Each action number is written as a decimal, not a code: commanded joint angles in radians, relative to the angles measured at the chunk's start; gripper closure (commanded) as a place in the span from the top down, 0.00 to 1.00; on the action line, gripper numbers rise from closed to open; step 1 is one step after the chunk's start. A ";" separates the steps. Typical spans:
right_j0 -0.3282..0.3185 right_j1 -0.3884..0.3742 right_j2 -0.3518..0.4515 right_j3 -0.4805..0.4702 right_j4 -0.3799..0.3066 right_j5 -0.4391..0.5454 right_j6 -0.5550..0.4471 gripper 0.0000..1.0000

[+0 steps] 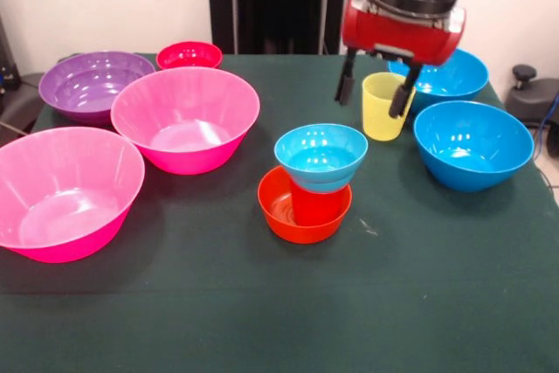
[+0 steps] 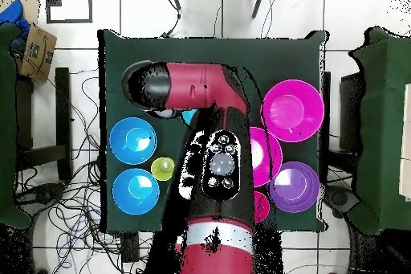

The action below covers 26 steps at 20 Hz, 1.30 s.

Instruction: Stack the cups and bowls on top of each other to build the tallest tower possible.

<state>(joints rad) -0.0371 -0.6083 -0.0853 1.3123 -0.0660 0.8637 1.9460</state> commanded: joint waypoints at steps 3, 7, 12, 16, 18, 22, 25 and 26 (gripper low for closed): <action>-0.098 -0.186 0.168 0.411 0.029 -0.159 -0.109 1.00; -0.140 -0.252 0.197 0.487 0.025 -0.158 -0.137 1.00; -0.181 -0.254 0.225 0.508 -0.021 -0.182 -0.147 1.00; -0.191 -0.238 0.237 0.483 -0.039 -0.165 -0.131 1.00; -0.195 -0.232 0.246 0.480 -0.036 -0.161 -0.123 1.00; -0.184 -0.216 0.251 0.468 -0.018 -0.162 -0.071 1.00; -0.175 -0.211 0.248 0.454 -0.025 -0.161 -0.057 1.00; -0.175 -0.208 0.248 0.458 -0.024 -0.174 -0.048 1.00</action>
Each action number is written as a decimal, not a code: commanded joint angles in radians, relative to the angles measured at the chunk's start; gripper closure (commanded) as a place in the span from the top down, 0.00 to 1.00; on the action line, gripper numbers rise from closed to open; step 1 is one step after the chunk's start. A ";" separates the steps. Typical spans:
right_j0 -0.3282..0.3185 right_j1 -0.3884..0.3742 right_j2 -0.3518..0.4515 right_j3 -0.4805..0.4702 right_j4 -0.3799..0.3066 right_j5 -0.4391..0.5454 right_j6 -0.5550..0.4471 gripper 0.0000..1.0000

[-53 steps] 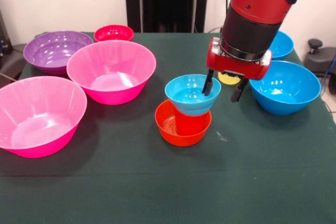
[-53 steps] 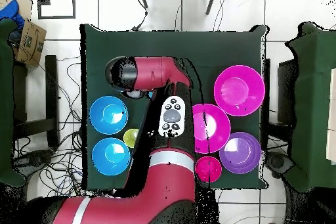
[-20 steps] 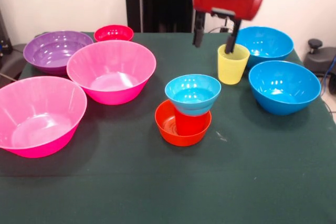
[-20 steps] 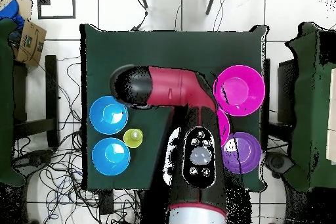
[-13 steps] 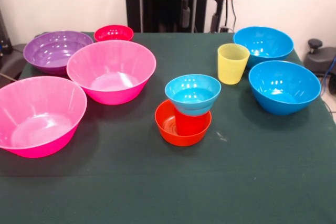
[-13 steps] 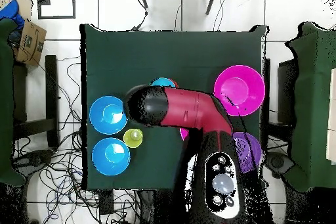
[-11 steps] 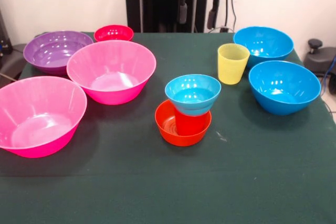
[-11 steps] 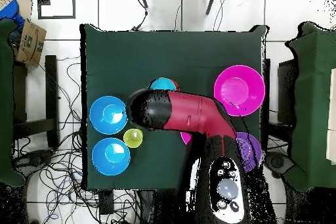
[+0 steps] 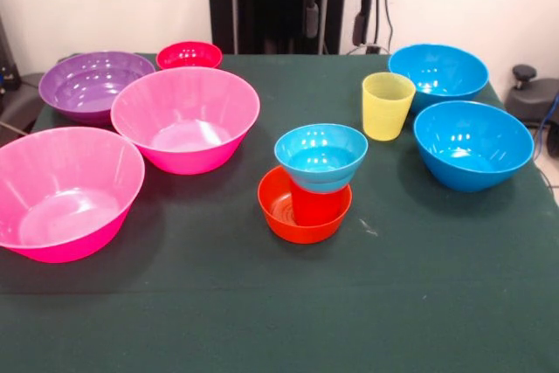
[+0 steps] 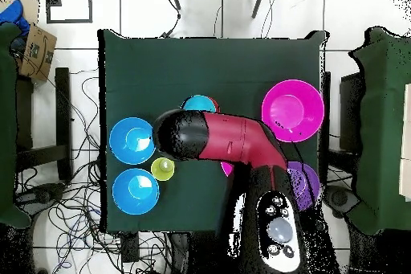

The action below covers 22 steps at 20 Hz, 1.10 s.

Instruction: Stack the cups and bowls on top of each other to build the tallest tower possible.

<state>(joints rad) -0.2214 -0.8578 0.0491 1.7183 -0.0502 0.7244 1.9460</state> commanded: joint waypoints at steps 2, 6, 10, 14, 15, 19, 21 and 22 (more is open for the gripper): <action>0.011 0.044 0.116 0.057 -0.037 -0.048 -0.035 1.00; 0.045 0.061 0.111 0.029 -0.017 -0.072 0.045 1.00; 0.109 0.109 0.079 -0.079 0.001 -0.018 0.139 1.00; 0.168 0.170 0.044 -0.149 0.020 -0.011 0.215 1.00; 0.177 0.178 0.037 -0.155 0.026 -0.017 0.226 1.00; 0.218 0.211 -0.010 -0.187 0.034 -0.065 0.266 1.00; 0.234 0.223 -0.030 -0.194 0.040 -0.084 0.282 1.00; 0.239 0.224 -0.034 -0.187 0.050 -0.095 0.292 1.00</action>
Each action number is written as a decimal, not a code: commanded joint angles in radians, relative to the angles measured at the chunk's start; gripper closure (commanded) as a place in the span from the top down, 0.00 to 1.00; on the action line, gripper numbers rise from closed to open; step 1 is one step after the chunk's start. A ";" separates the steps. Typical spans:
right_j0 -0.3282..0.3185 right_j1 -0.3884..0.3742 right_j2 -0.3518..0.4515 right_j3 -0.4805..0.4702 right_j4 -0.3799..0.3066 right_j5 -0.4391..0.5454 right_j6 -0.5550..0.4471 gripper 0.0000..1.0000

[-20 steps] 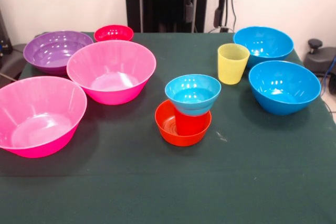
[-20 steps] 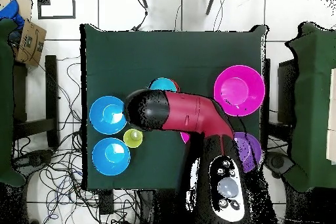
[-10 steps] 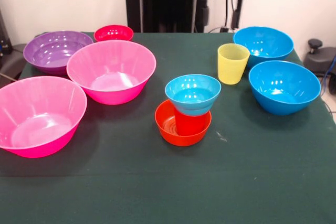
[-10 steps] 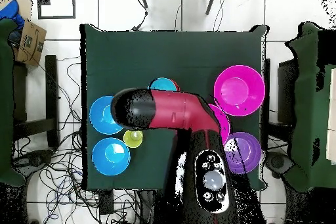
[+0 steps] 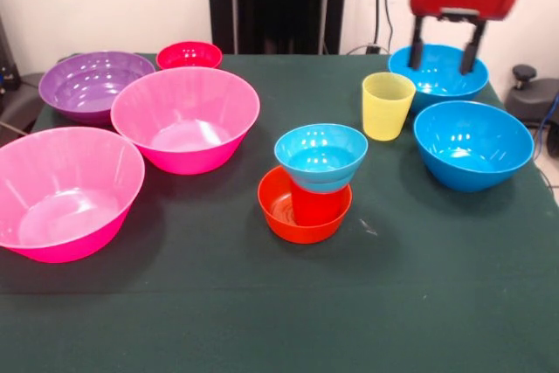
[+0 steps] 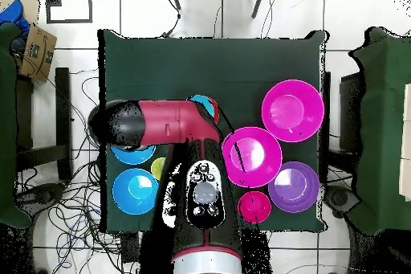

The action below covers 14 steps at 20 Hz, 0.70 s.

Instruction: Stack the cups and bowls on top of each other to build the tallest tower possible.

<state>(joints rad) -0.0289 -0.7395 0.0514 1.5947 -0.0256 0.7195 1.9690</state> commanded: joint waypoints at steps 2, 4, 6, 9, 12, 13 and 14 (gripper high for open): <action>0.051 0.111 -0.035 -0.059 0.043 -0.100 0.280 1.00; 0.065 0.109 -0.046 -0.059 0.045 -0.099 0.295 1.00; 0.087 0.114 -0.067 -0.062 0.052 -0.104 0.330 1.00; 0.112 0.144 -0.092 -0.080 0.060 -0.128 0.368 1.00; 0.127 0.168 -0.099 -0.091 0.067 -0.156 0.386 1.00; 0.131 0.170 -0.101 -0.091 0.067 -0.160 0.389 1.00; 0.137 0.174 -0.103 -0.093 0.068 -0.163 0.391 1.00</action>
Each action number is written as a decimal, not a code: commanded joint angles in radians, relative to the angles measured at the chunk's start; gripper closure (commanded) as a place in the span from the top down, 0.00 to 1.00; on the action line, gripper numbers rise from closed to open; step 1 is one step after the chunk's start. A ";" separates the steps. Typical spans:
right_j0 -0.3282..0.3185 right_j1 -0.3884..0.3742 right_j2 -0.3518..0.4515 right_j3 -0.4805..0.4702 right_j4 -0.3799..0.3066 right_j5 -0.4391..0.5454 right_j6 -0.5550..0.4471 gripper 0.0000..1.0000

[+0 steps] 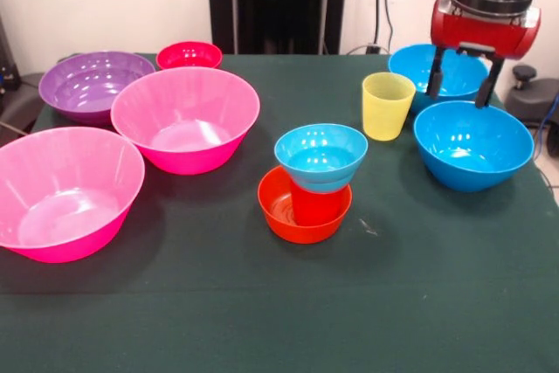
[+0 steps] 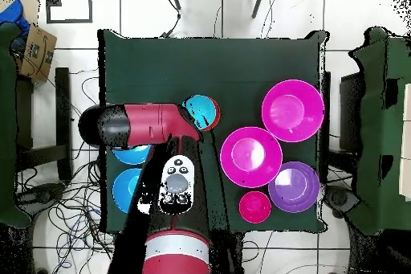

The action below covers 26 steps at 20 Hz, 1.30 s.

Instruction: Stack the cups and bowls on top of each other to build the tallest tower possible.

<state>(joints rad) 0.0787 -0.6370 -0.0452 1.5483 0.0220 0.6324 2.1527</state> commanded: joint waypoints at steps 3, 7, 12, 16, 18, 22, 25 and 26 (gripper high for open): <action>0.041 0.082 -0.009 -0.045 0.027 -0.086 0.220 1.00; 0.058 0.116 -0.019 -0.064 0.042 -0.106 0.250 1.00; 0.097 0.165 -0.032 -0.094 0.079 -0.124 0.289 1.00; 0.134 0.230 -0.060 -0.152 0.094 -0.120 0.289 1.00; 0.148 0.249 -0.073 -0.166 0.100 -0.122 0.290 1.00; 0.161 0.258 -0.083 -0.155 0.117 -0.136 0.293 1.00; 0.168 0.263 -0.079 -0.149 0.133 -0.139 0.293 1.00; 0.166 0.266 -0.076 -0.156 0.139 -0.135 0.291 1.00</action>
<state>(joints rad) 0.2366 -0.4247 -0.1587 1.4386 0.1260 0.5520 2.2402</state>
